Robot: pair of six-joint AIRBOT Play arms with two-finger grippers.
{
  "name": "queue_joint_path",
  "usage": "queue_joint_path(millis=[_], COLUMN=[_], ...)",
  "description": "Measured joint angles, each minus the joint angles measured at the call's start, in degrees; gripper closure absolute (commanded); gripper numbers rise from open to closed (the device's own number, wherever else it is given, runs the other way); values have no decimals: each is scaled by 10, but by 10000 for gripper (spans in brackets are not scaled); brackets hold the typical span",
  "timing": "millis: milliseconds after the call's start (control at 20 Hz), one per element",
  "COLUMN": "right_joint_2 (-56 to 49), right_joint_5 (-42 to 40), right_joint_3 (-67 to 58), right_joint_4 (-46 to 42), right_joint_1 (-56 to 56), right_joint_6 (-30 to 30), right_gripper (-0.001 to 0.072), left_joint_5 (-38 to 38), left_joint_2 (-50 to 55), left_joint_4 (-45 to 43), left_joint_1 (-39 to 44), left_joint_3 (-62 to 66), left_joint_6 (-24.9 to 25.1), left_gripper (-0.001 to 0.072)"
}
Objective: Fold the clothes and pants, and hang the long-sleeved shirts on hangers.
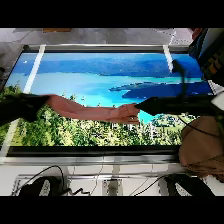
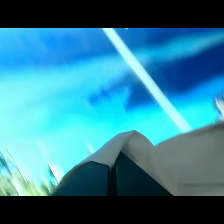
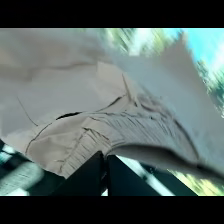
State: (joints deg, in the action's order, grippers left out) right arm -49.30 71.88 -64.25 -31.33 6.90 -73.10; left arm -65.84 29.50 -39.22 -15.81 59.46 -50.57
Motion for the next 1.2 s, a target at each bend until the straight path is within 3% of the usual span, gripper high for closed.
queue_joint_path(millis=[300, 500, 650, 800, 1200], right_joint_2=[106, 127, 111, 67, -116], right_joint_5=[-19, -61, -103, -169, -410], right_joint_3=[-19, -10, 38, 104, 154], right_joint_4=[71, 5, -75, -114, -129], right_joint_1=[0, 0, 0, 0, 0], right_joint_6=[-76, -154, -229, -276, -320], right_gripper=[695, 695, 695, 695, 695], left_joint_5=[119, 104, 52, 42, 278], left_joint_2=[-160, -154, -88, 19, 318], left_joint_4=[-16, -59, -59, -30, 45], left_joint_1=[0, 0, 2, 22, 182], left_joint_3=[14, 1, -33, -75, -71], left_joint_6=[-20, -85, -113, -96, -16], left_gripper=[704, 704, 704, 704, 704])
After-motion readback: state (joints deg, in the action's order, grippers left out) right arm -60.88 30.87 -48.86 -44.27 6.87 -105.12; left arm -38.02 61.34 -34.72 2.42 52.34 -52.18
